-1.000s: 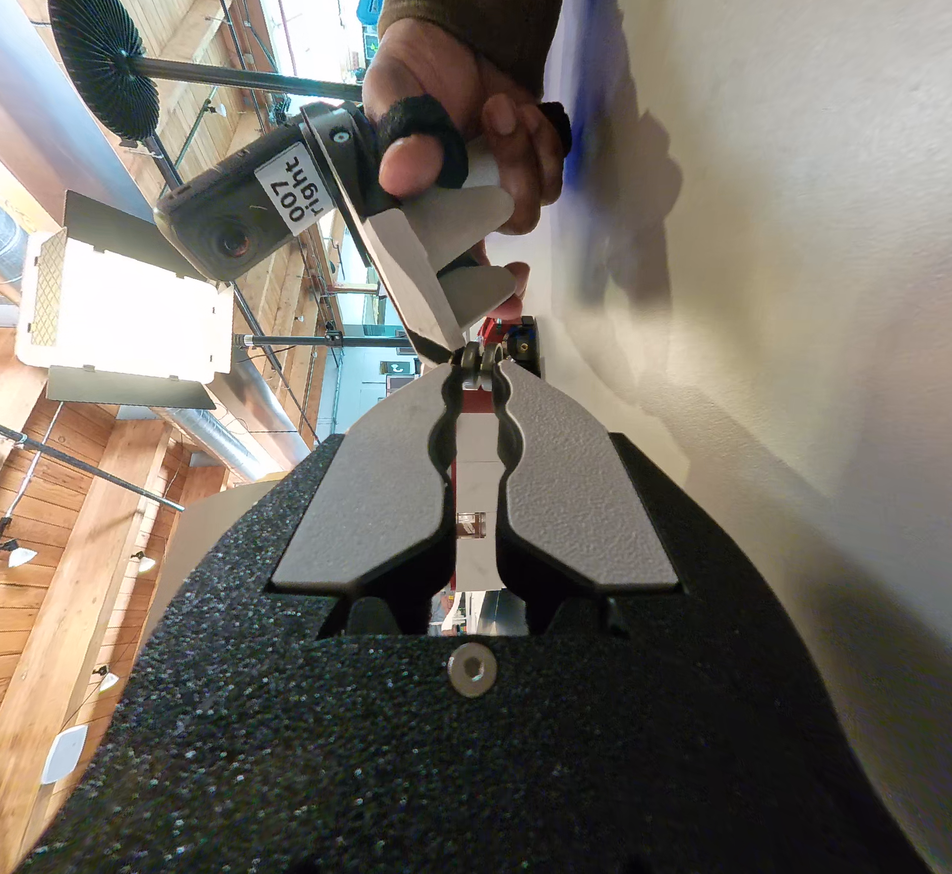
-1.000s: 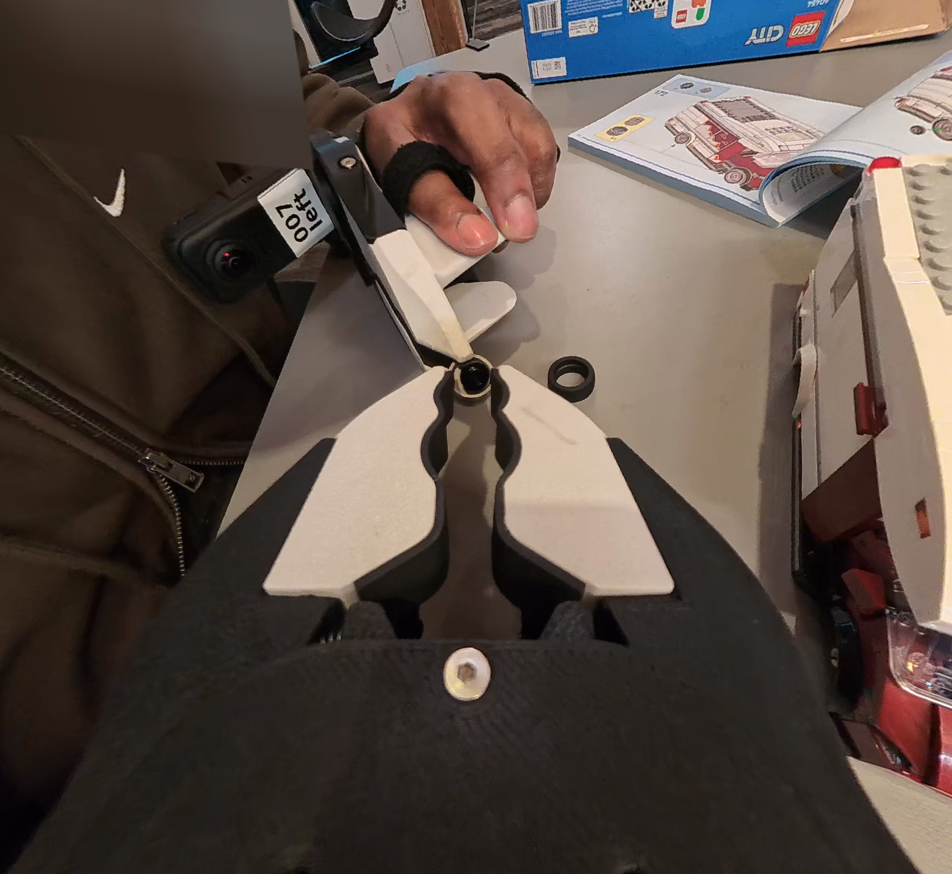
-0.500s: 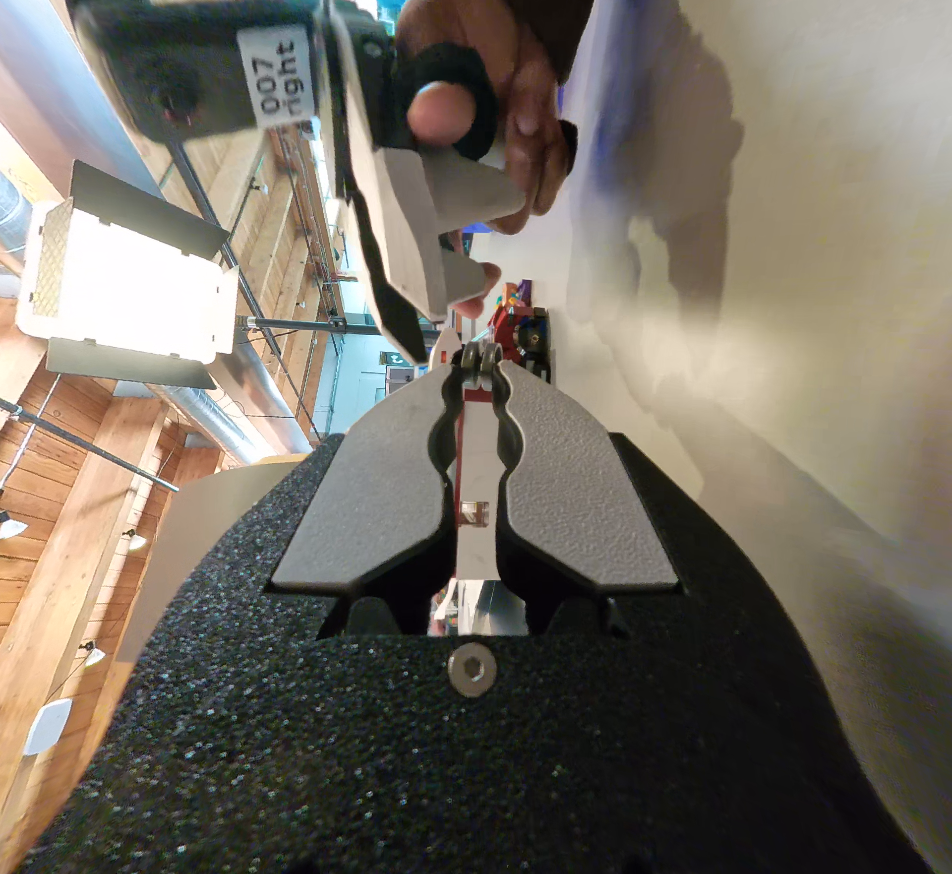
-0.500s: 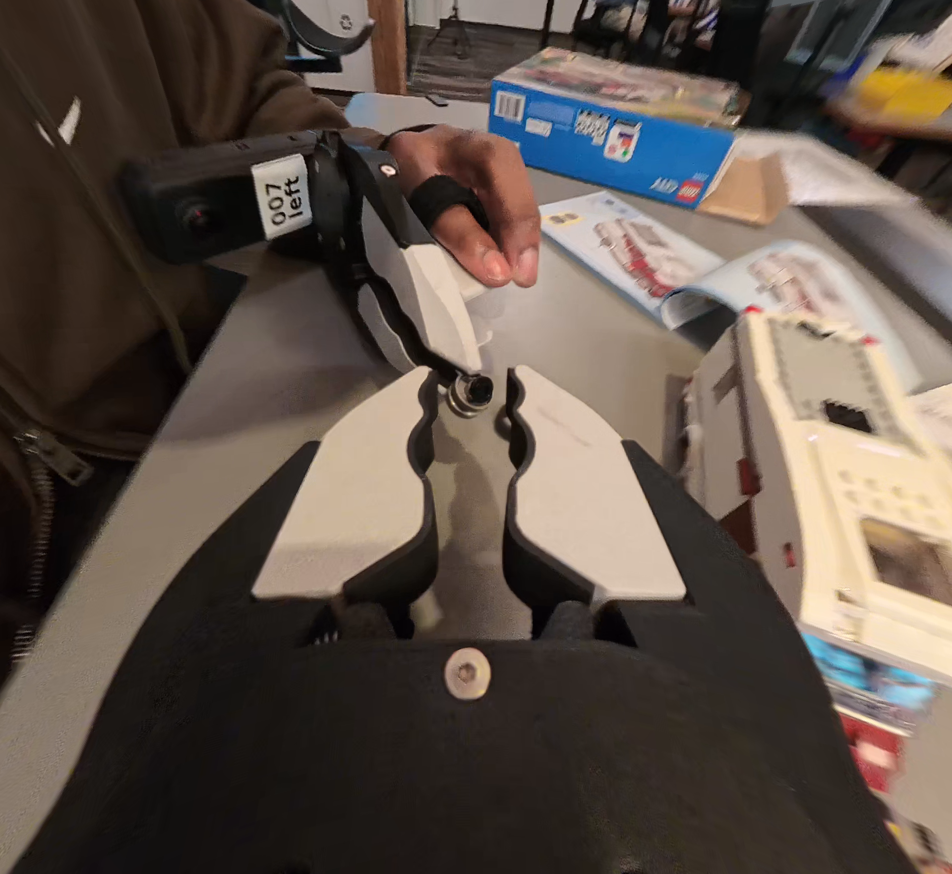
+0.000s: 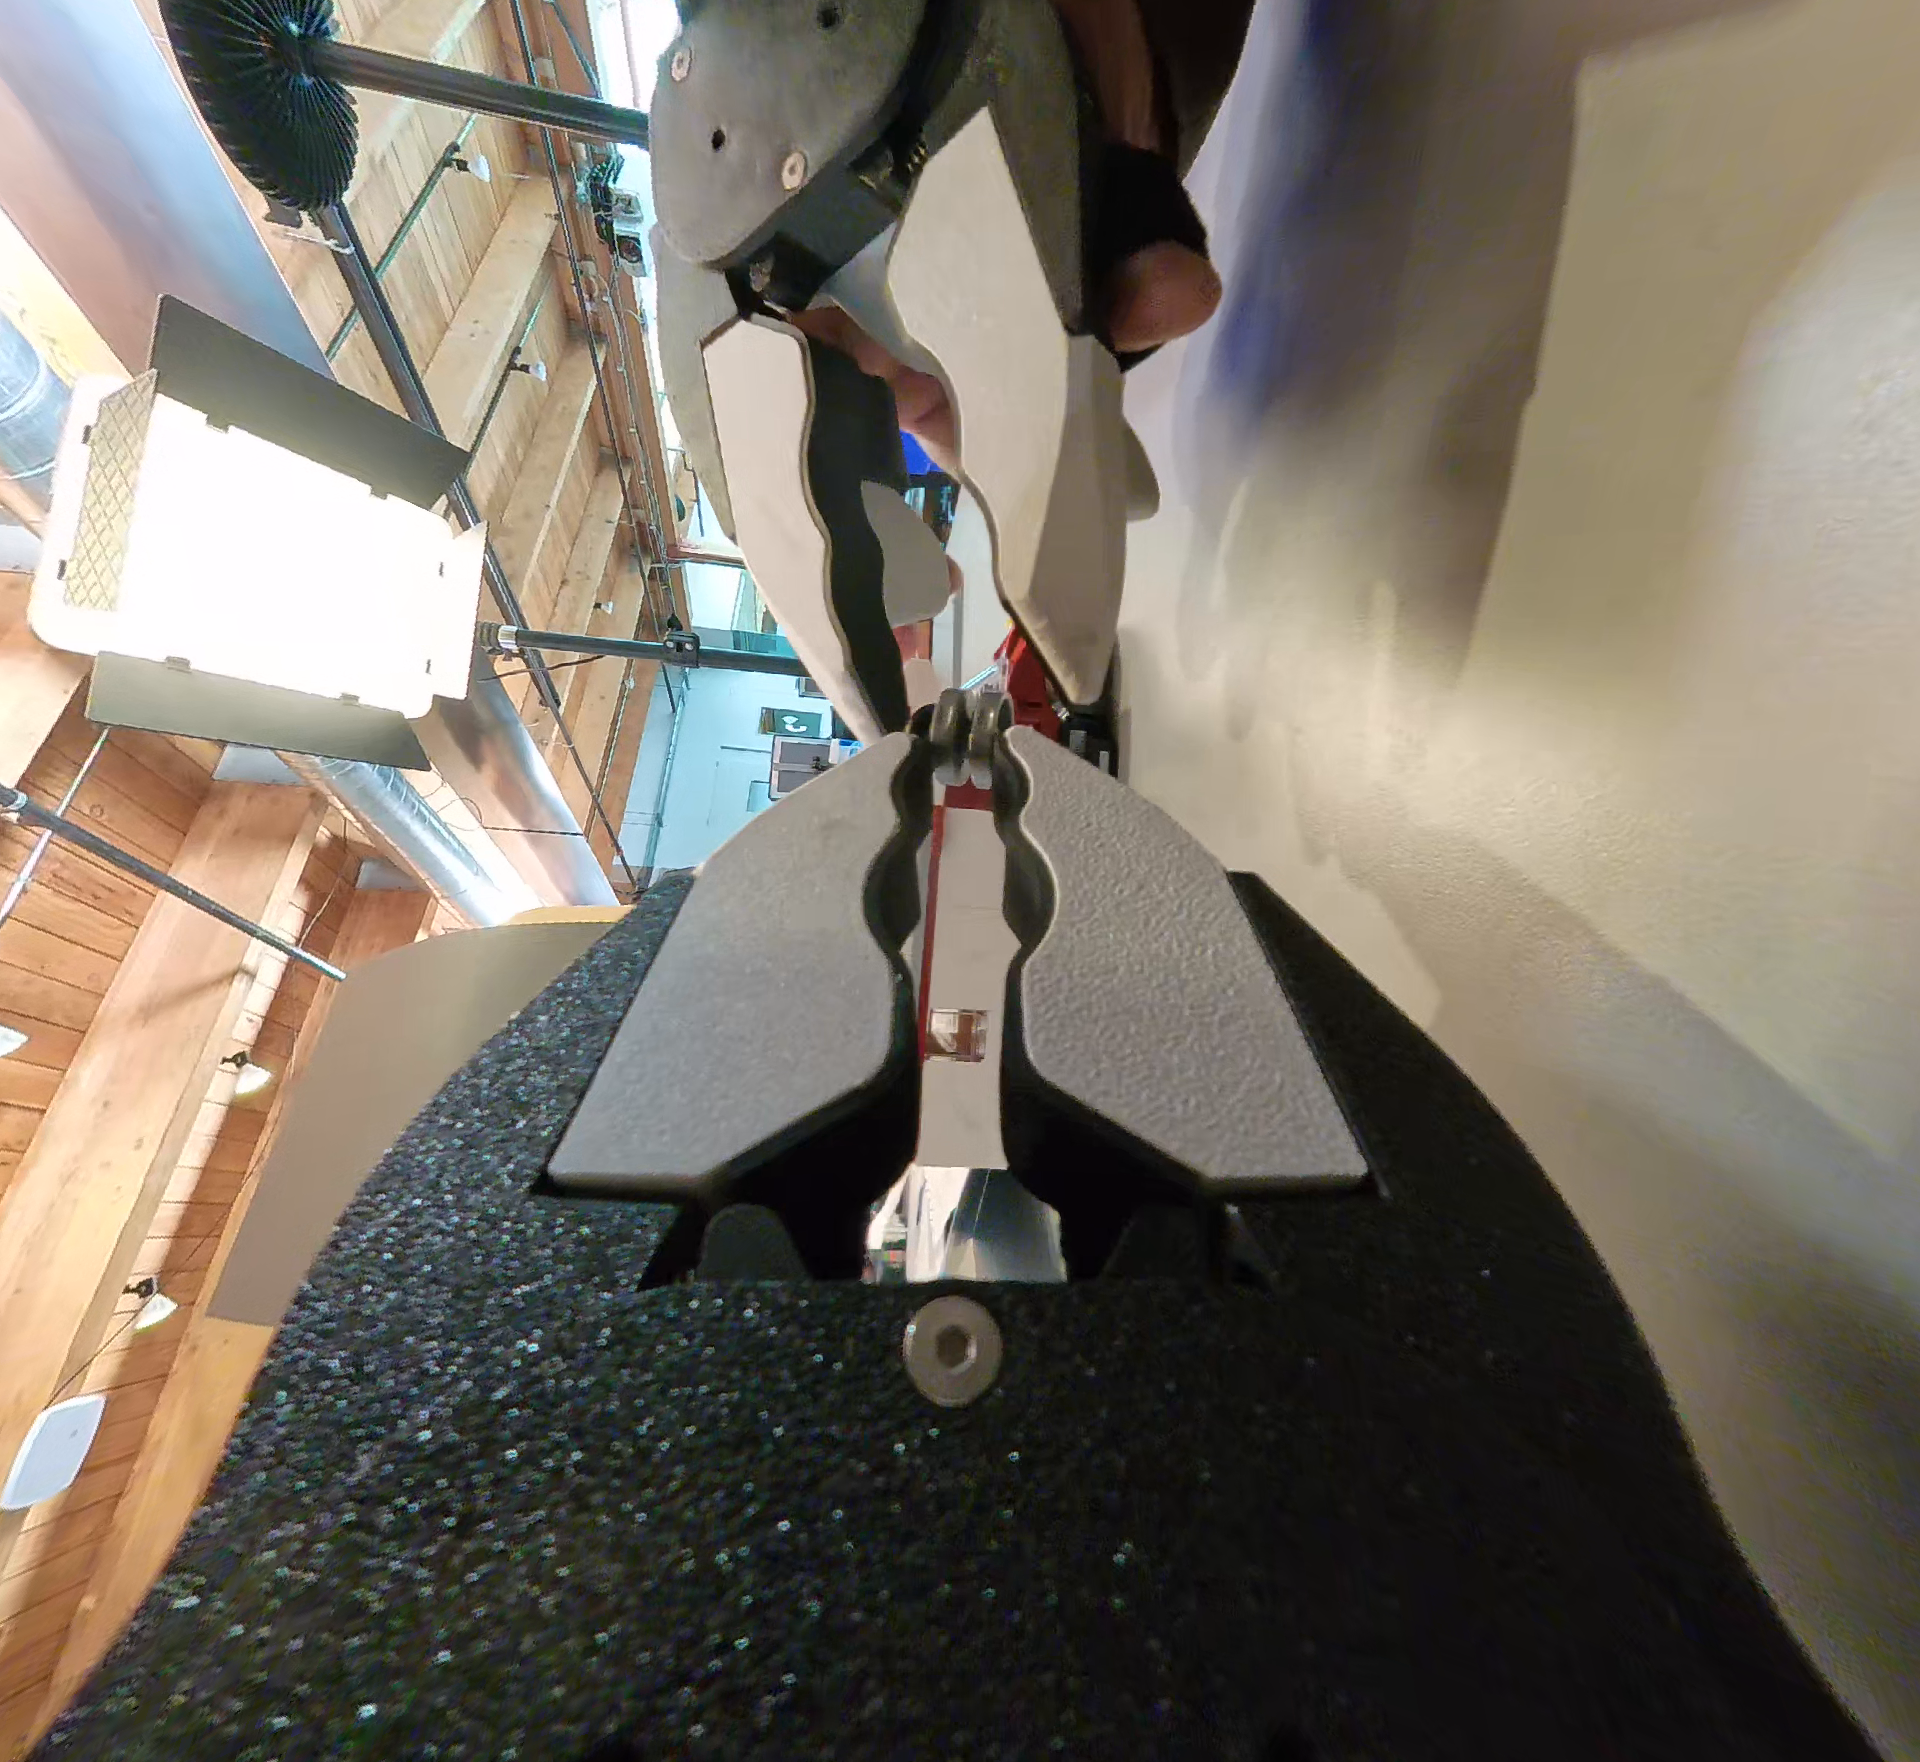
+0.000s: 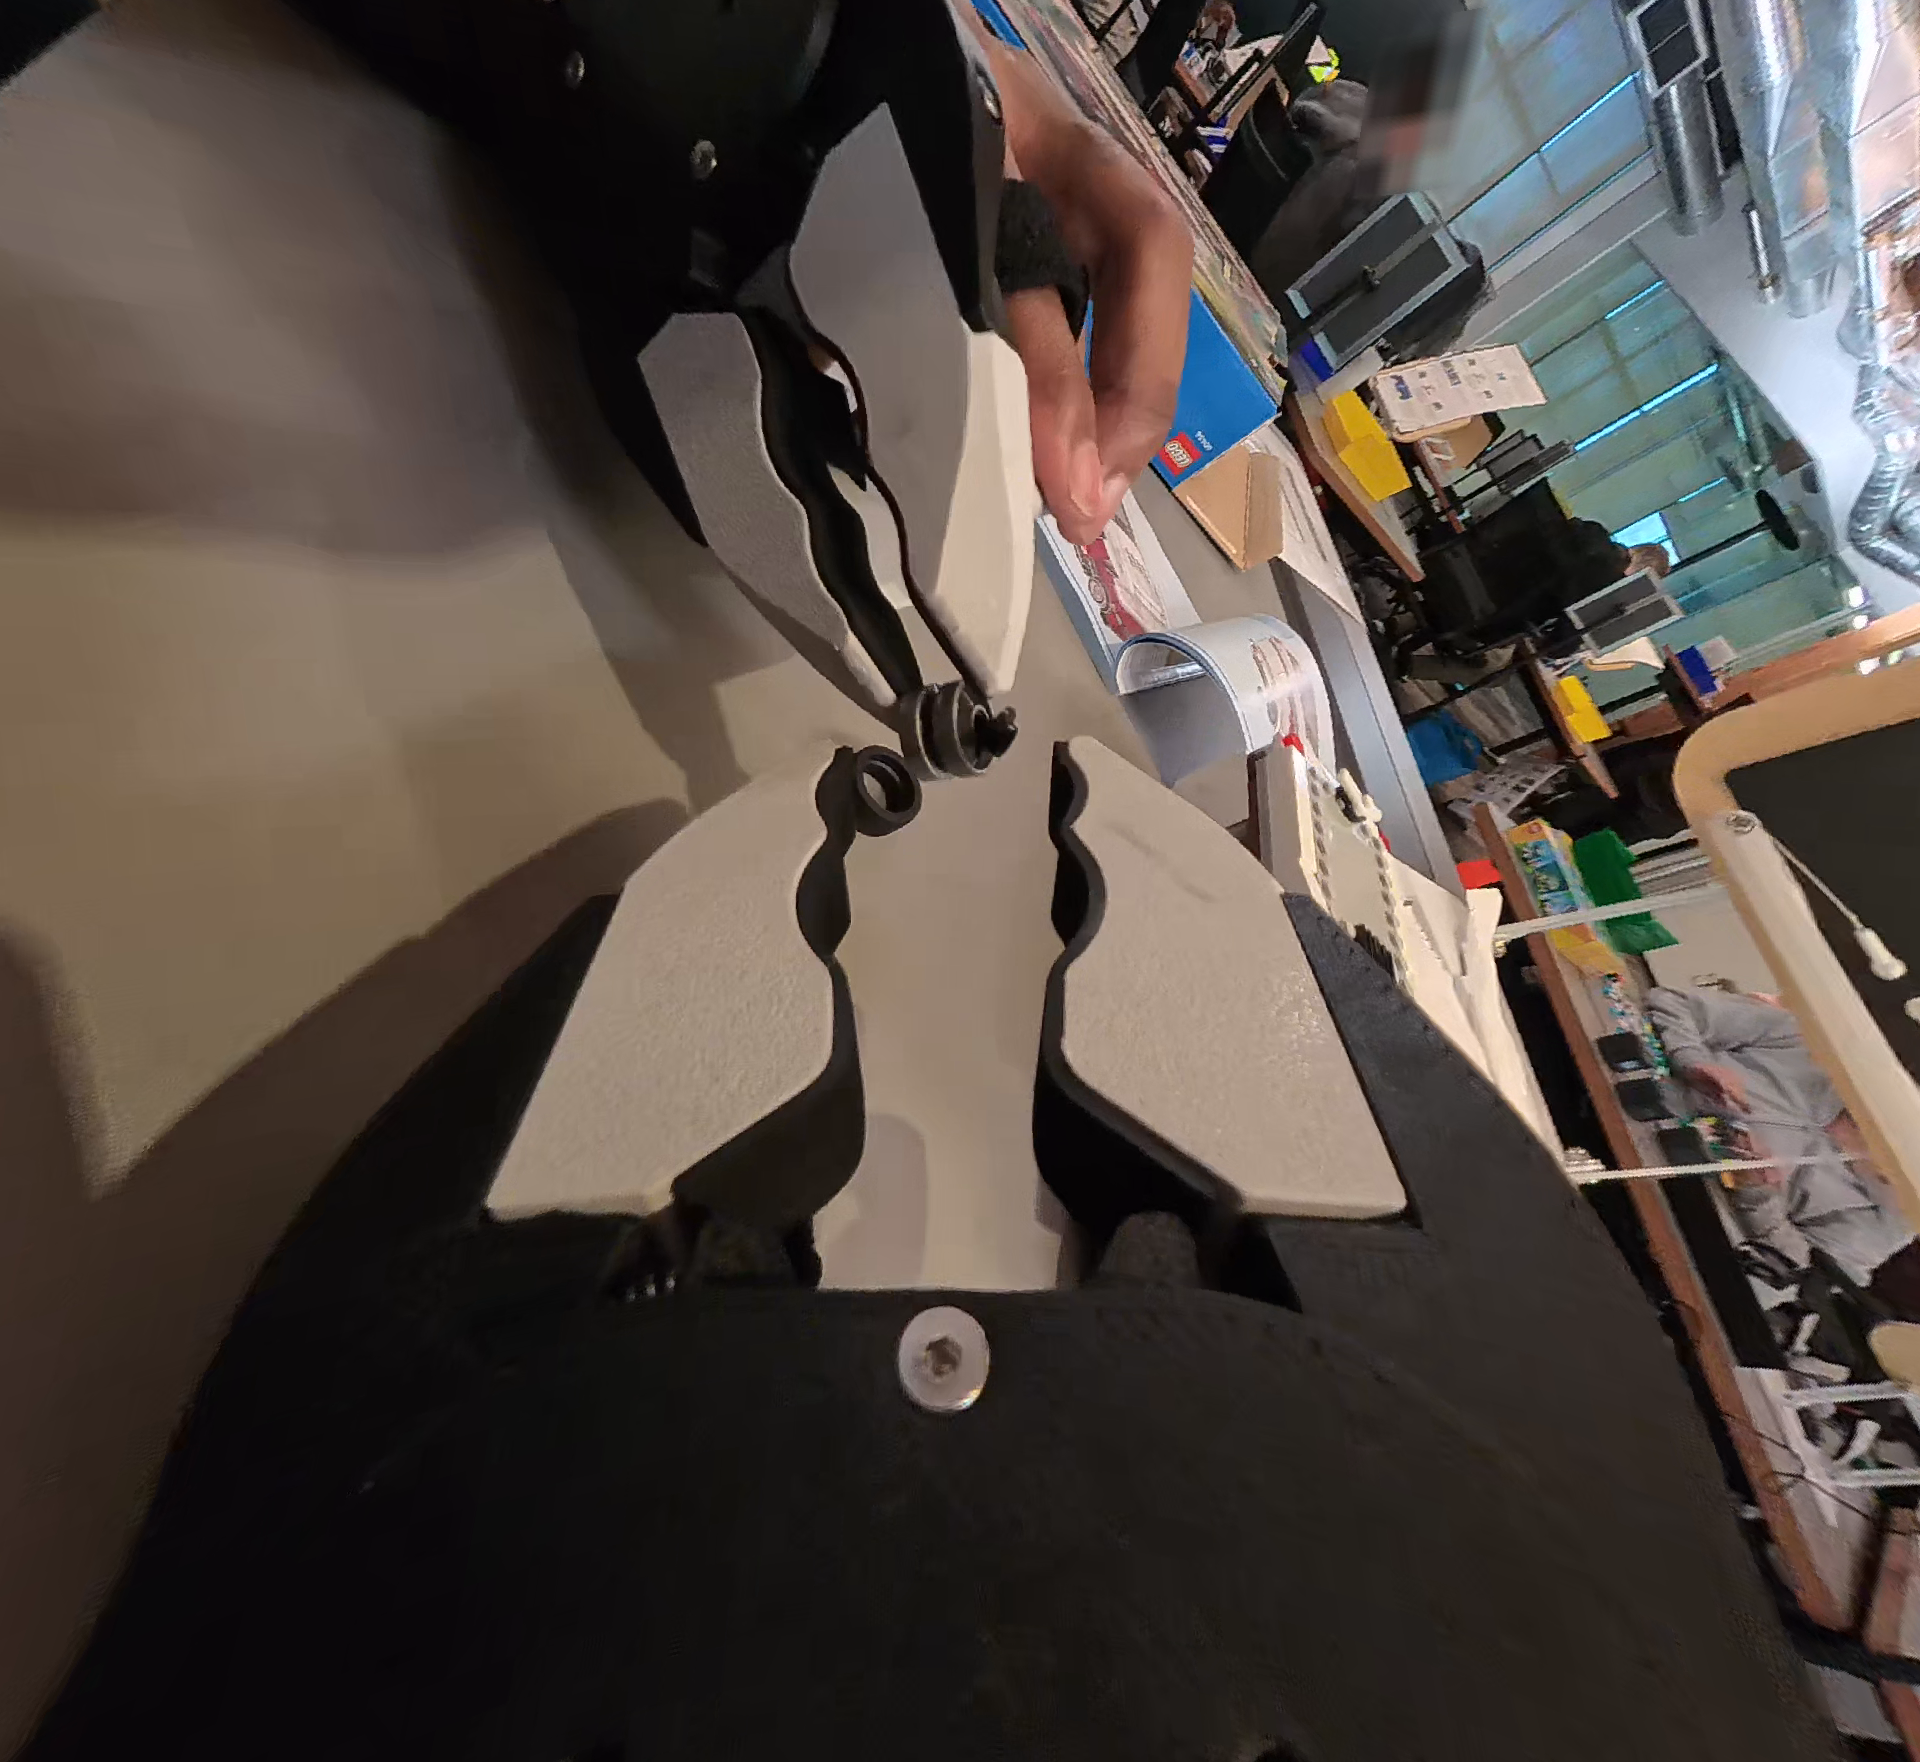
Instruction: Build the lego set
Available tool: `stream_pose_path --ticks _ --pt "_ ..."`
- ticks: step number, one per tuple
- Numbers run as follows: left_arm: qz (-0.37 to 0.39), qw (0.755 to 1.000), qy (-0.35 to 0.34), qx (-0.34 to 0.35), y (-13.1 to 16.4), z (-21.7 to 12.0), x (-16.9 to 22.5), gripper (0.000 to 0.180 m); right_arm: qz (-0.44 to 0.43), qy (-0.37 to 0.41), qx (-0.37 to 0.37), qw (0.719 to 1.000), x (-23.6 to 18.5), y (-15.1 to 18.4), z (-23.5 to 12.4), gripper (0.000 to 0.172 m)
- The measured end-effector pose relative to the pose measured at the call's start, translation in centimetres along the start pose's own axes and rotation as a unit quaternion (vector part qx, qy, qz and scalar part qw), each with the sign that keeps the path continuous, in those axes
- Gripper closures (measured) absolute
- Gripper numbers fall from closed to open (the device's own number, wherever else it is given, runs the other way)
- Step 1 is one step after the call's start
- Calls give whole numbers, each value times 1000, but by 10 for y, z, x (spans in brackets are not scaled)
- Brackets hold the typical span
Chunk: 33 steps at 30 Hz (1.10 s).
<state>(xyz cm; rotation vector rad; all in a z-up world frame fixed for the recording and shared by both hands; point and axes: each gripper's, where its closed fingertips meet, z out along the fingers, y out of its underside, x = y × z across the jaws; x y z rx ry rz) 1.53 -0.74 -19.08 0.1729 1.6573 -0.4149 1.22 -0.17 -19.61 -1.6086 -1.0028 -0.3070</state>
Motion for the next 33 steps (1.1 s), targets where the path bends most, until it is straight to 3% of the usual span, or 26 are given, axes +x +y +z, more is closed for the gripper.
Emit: stream_pose_path --ticks 9,18,33 --pt "-60 998 22 17 -2 0 2 169 -39 17 -21 999 -1 5 5 154" --pt "-154 986 50 26 2 0 2 170 -61 33 -44 997 2 7 7 156" --pt "-219 970 90 52 -2 0 5 169 -32 -6 -42 999 -3 7 6 156"
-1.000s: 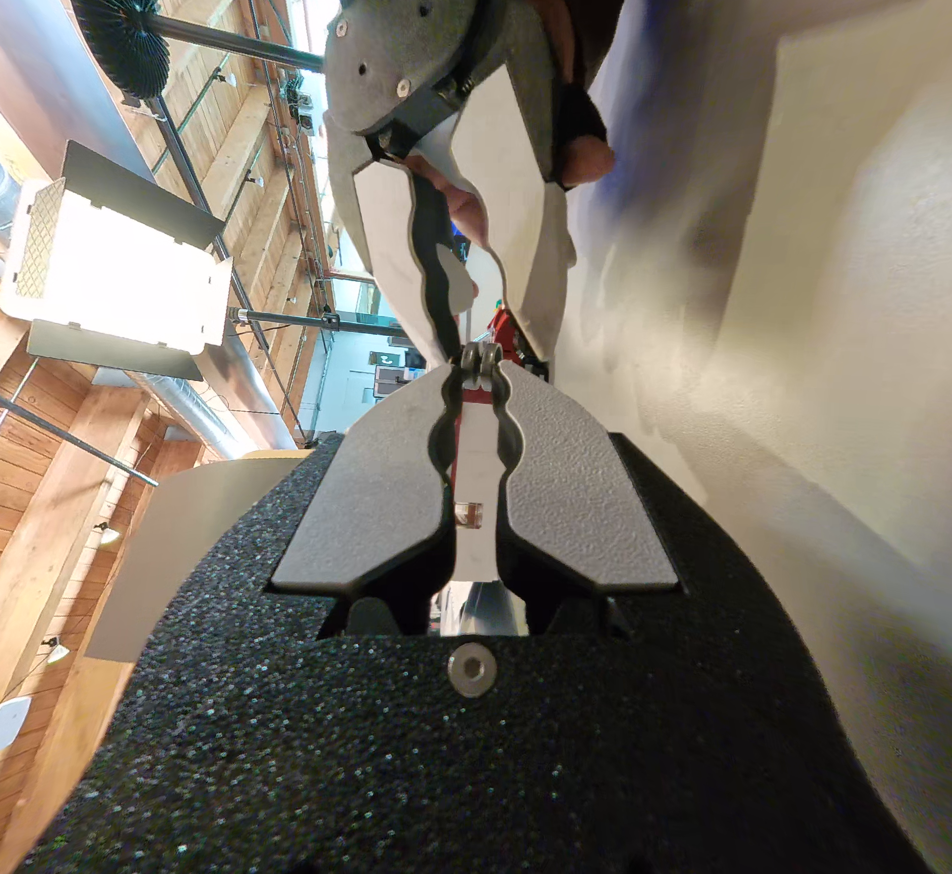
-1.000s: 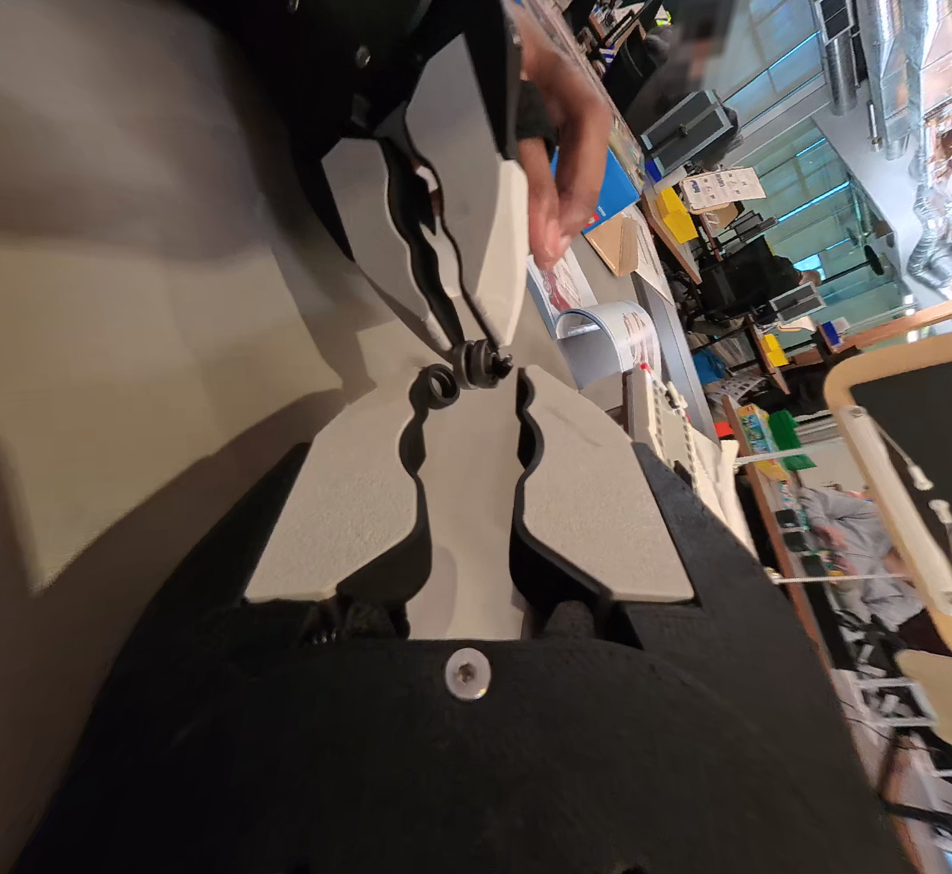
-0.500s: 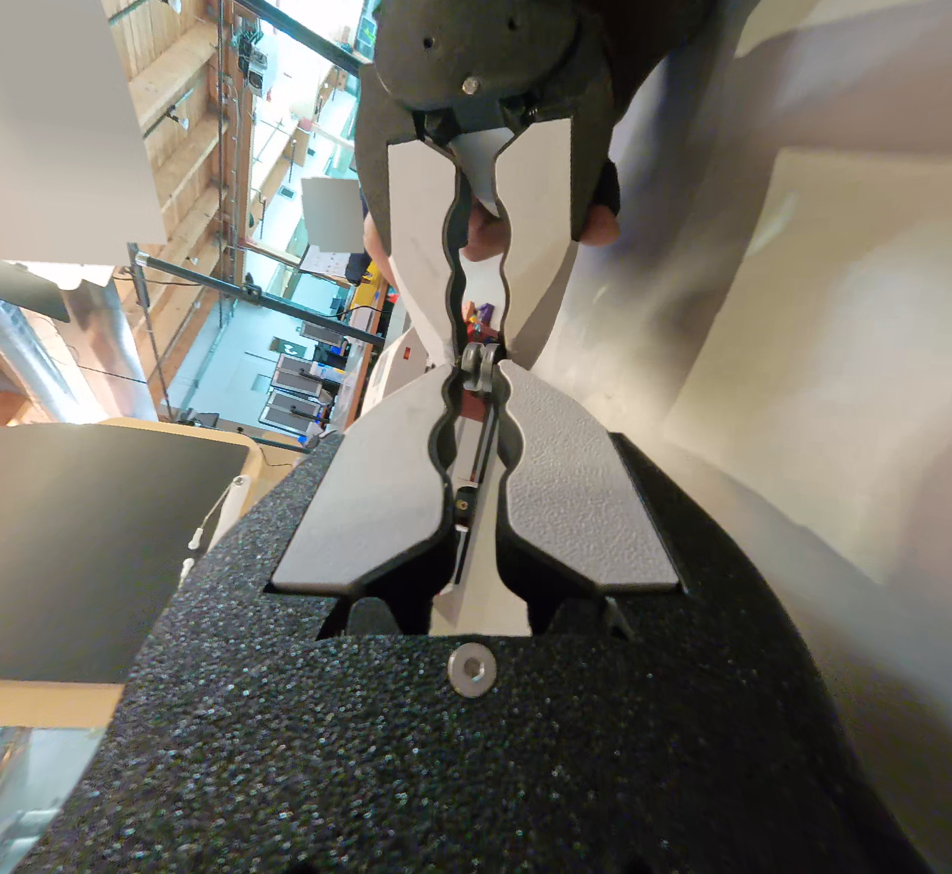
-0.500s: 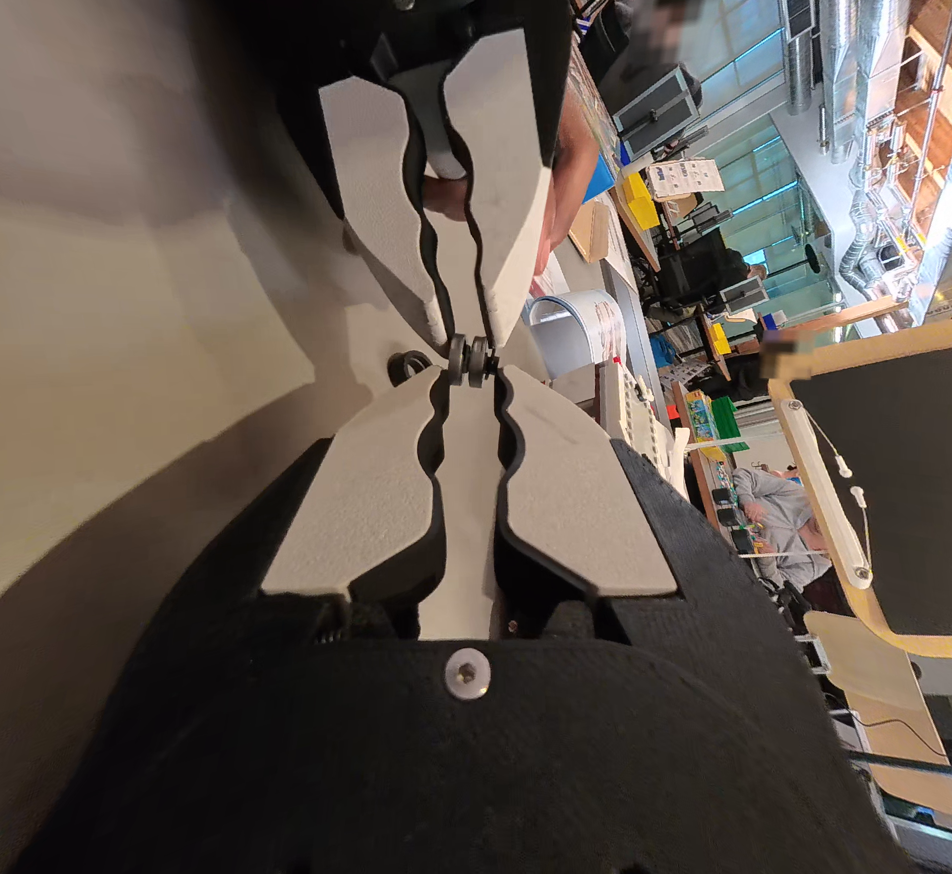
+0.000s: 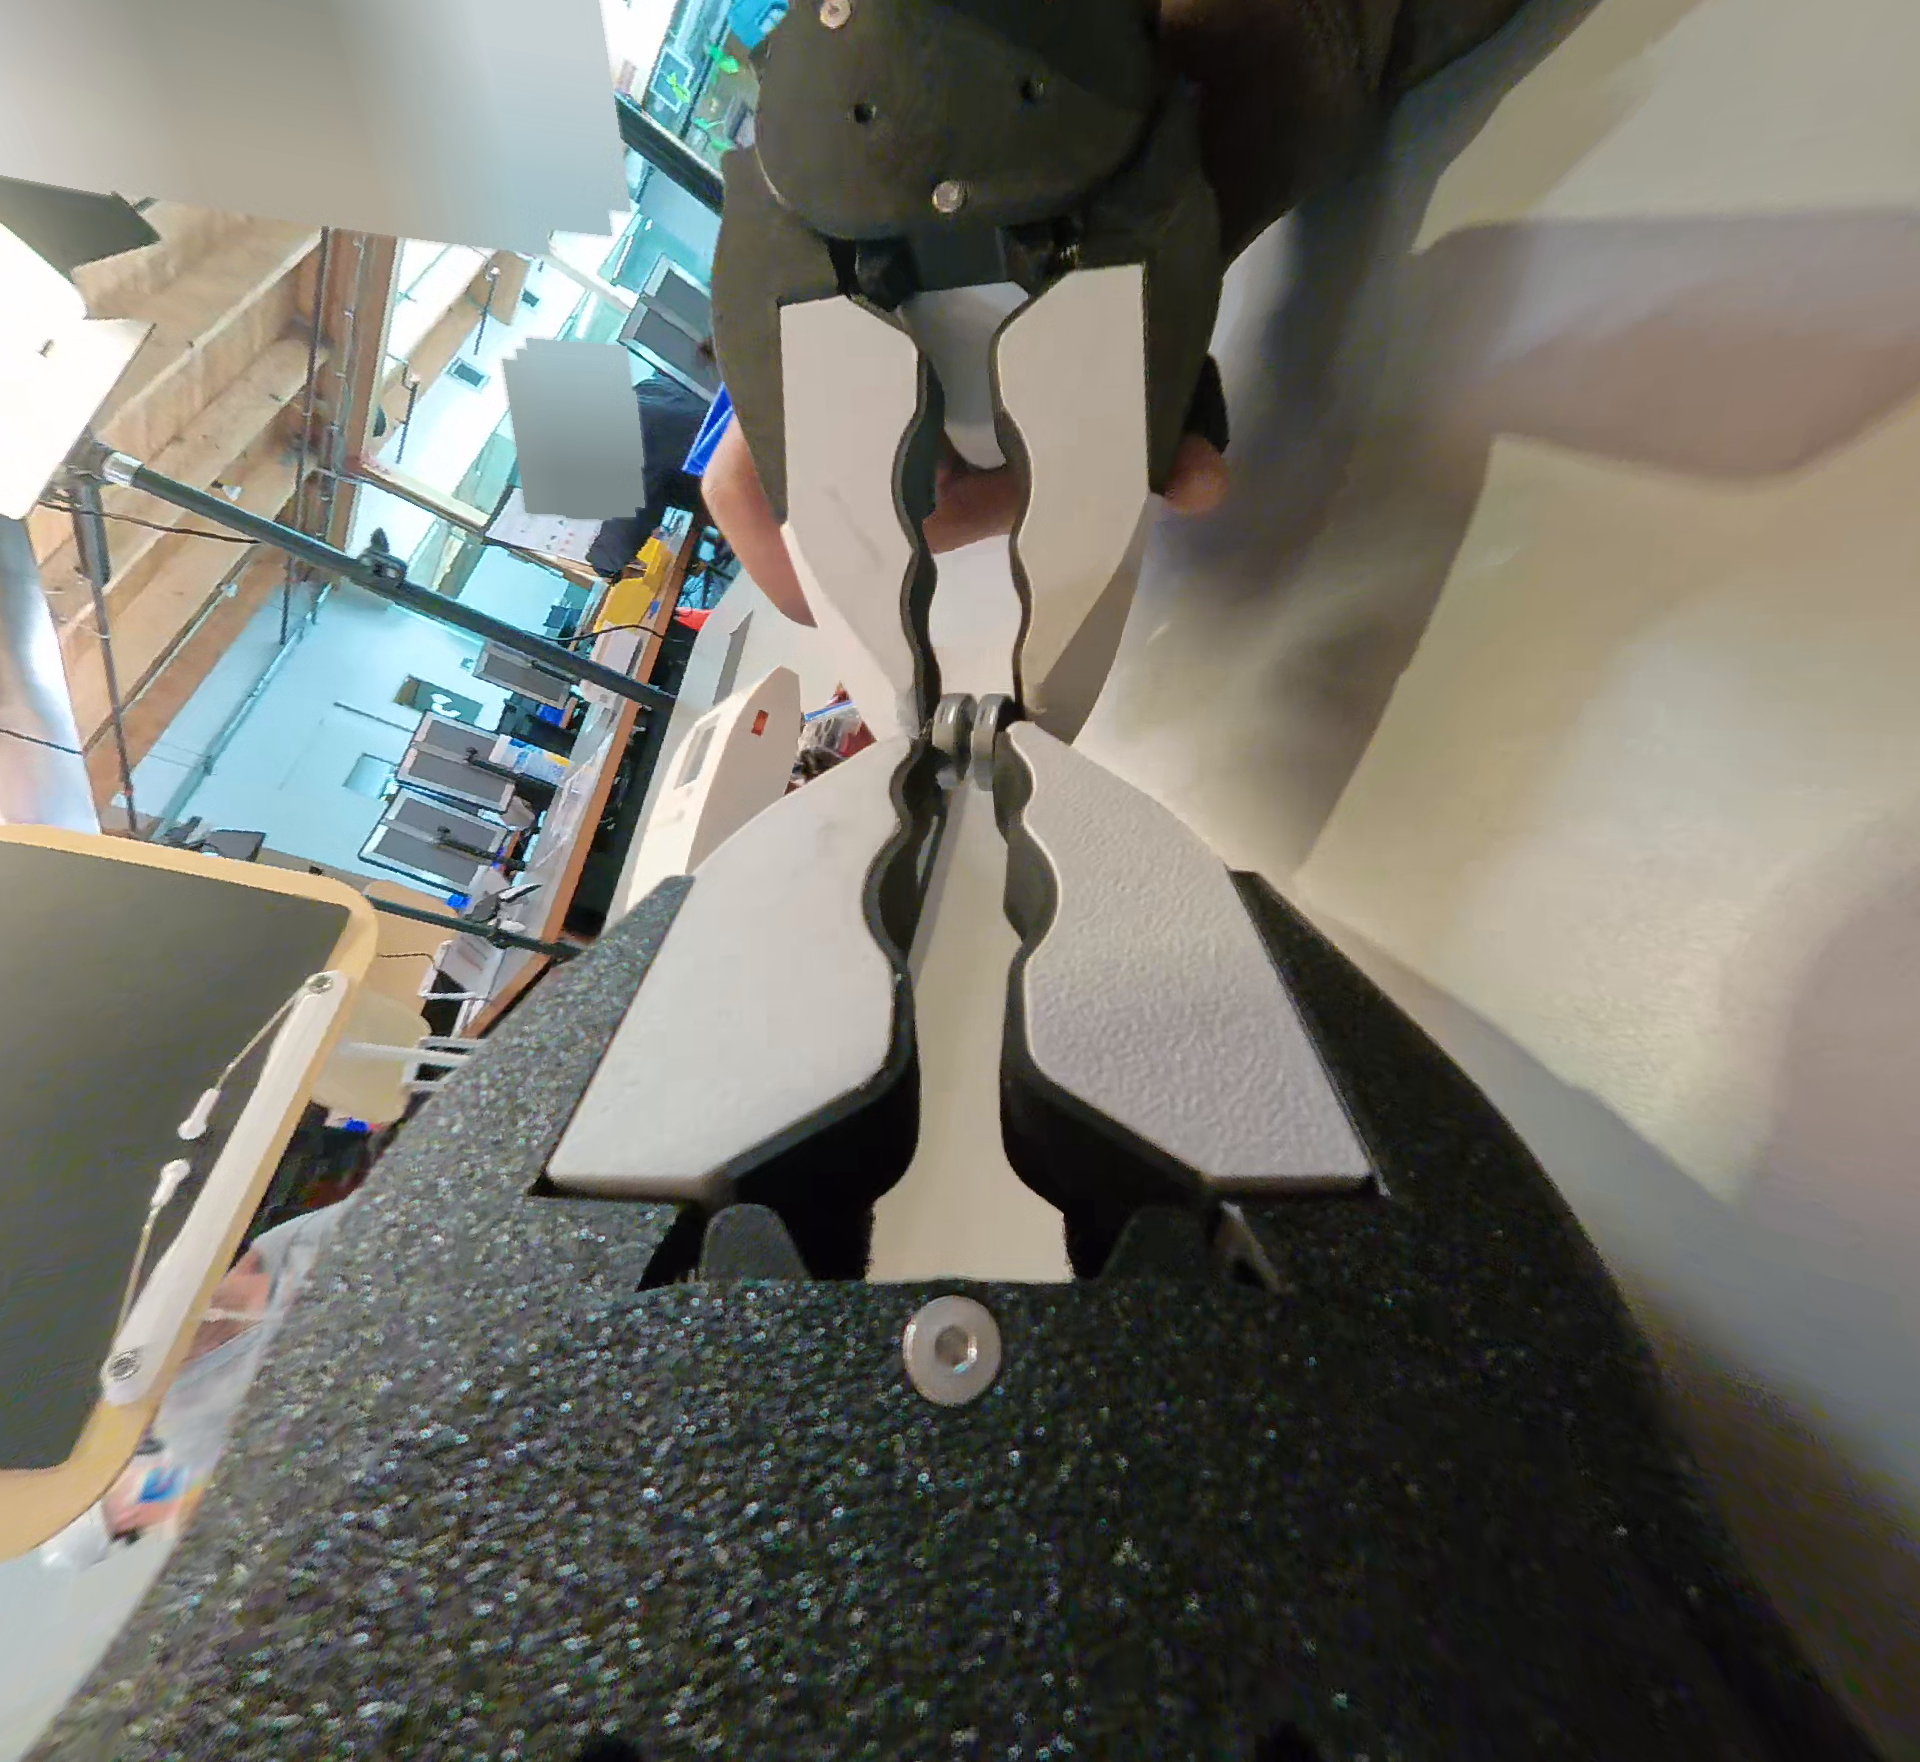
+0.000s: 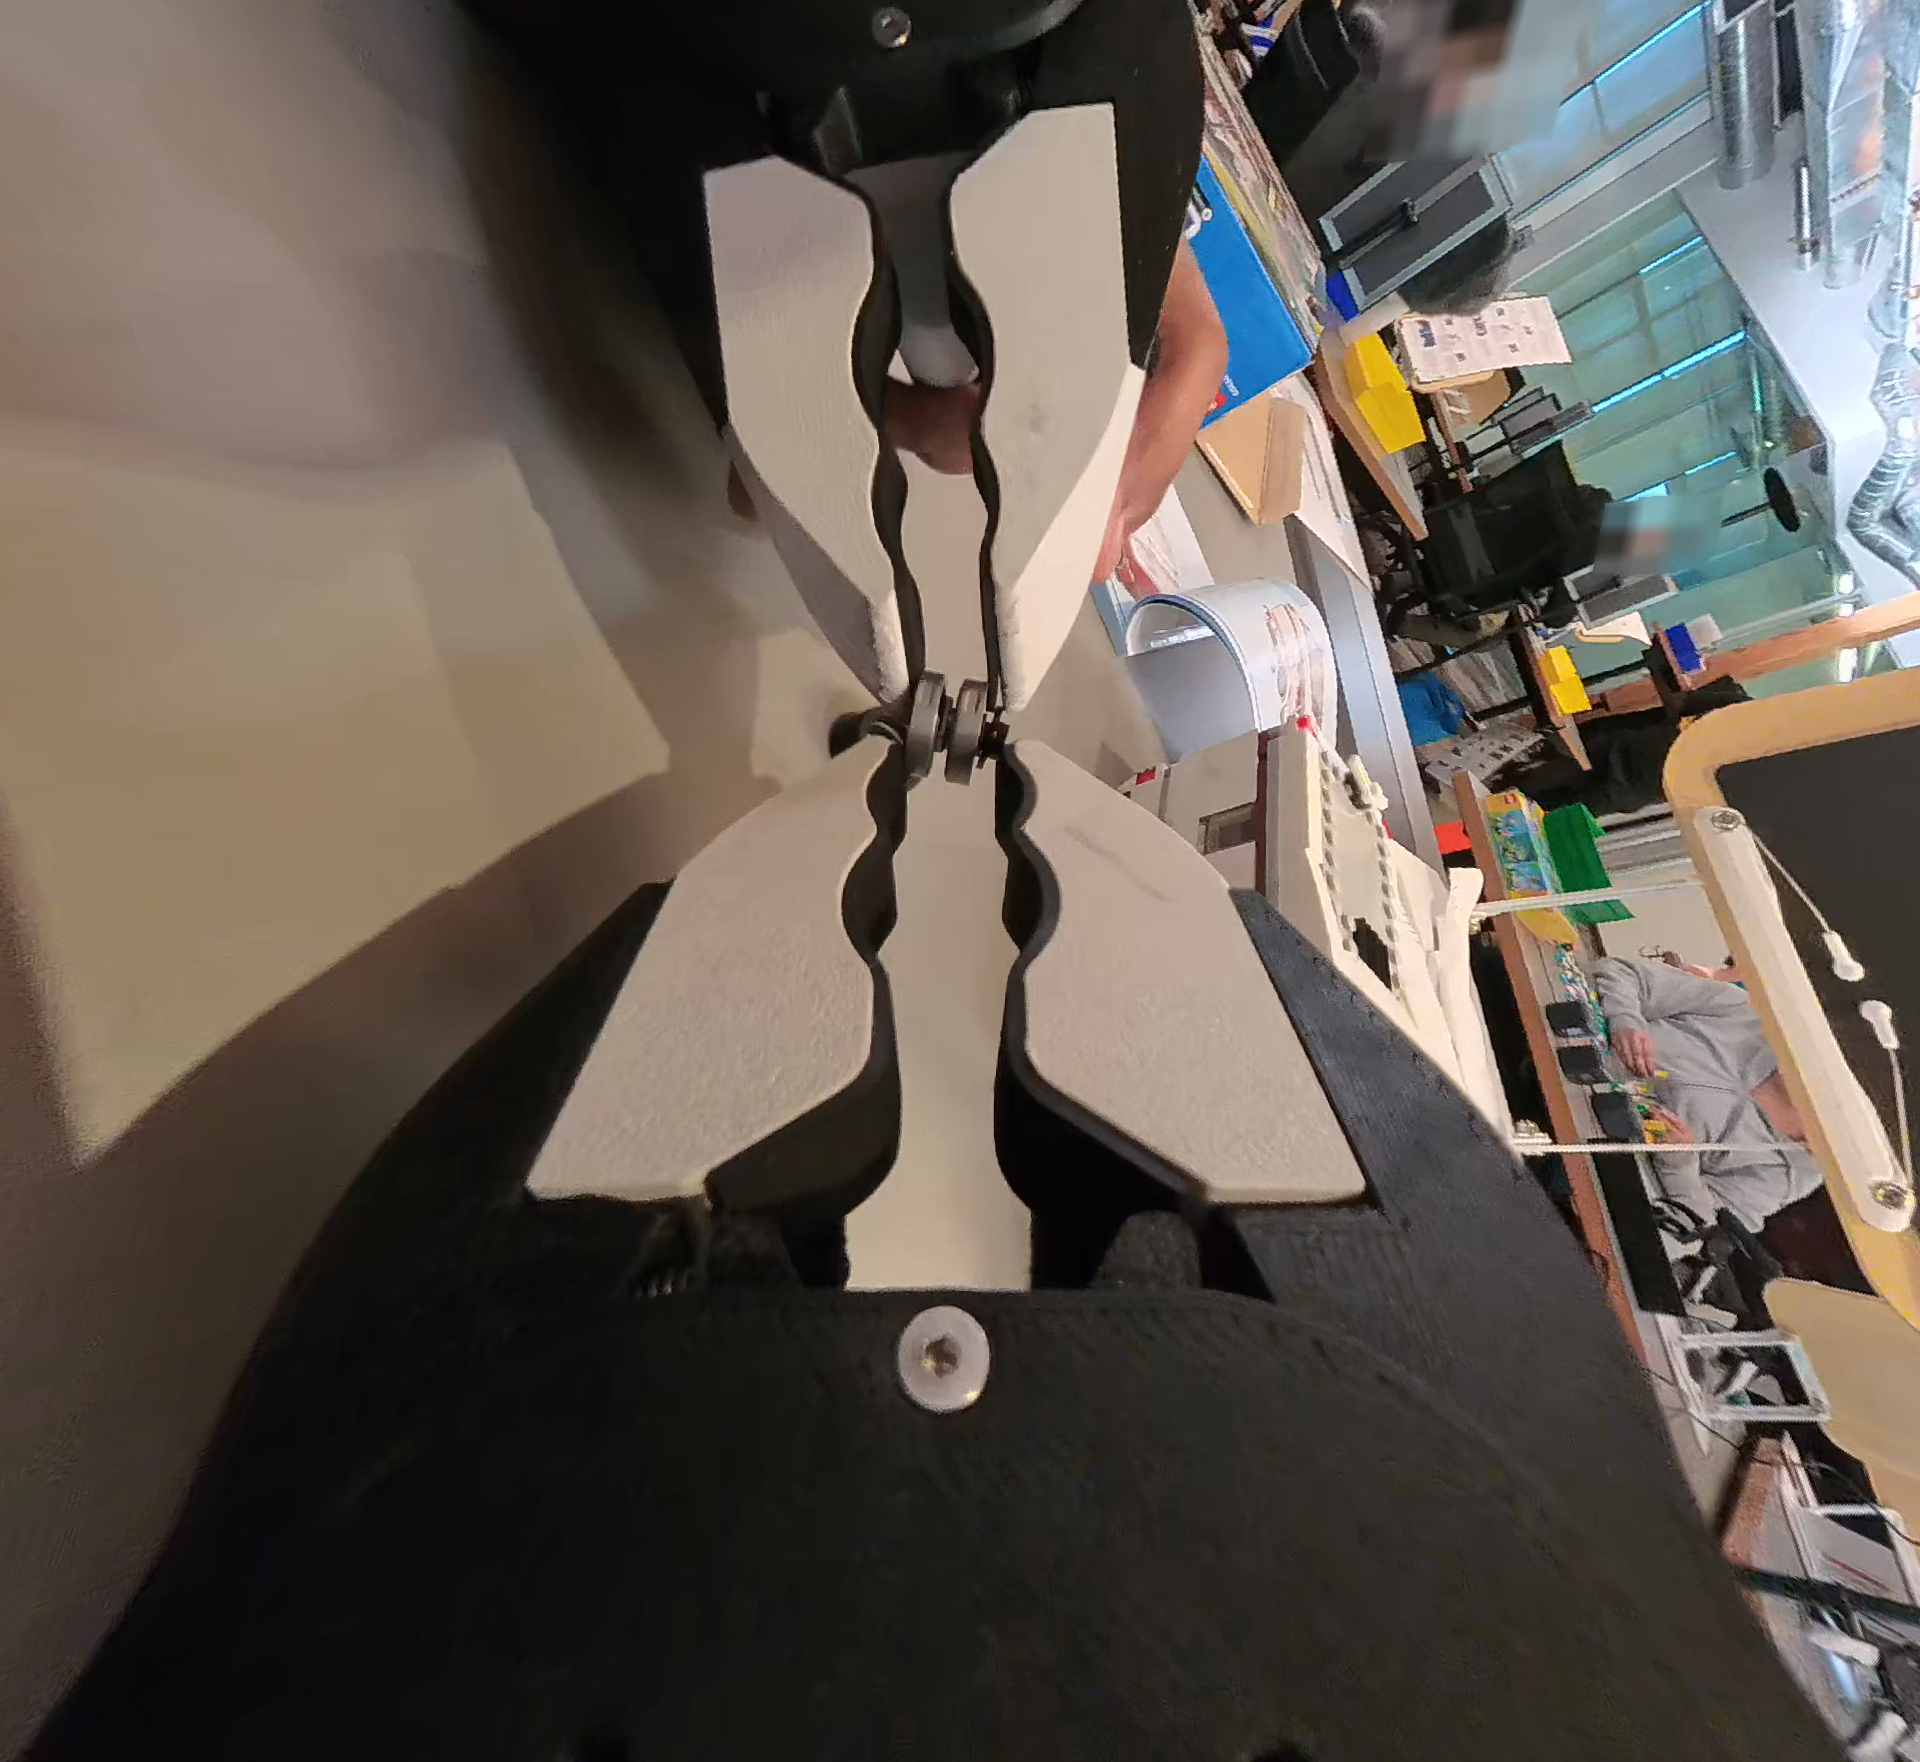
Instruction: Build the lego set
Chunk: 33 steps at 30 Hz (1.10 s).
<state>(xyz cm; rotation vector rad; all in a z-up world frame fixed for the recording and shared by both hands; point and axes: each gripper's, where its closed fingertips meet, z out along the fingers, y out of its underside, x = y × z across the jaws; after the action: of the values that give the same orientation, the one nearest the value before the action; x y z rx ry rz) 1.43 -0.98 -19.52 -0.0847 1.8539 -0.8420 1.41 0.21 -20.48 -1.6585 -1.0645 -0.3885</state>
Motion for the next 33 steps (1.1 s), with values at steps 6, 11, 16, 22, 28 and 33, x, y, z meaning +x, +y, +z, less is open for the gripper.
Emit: stream_pose_path --ticks 6,11,16,22,28,33 --pt "-28 999 31 22 -5 -1 4 169 26 -33 19 999 -6 -4 -3 156" --pt "-58 996 46 50 -12 -4 3 169 94 -69 60 991 -7 -12 -7 156" --pt "-81 995 50 35 -4 -2 4 169 104 -71 49 991 -7 -6 -3 156" --pt "-111 993 43 26 -1 0 1 164 113 -65 48 990 -4 -3 -2 156" --pt "-119 992 49 15 3 1 3 162 103 -64 43 992 -5 -2 -1 156" --pt "-110 993 34 14 2 0 -1 163 107 -53 45 992 -1 -2 -2 156"
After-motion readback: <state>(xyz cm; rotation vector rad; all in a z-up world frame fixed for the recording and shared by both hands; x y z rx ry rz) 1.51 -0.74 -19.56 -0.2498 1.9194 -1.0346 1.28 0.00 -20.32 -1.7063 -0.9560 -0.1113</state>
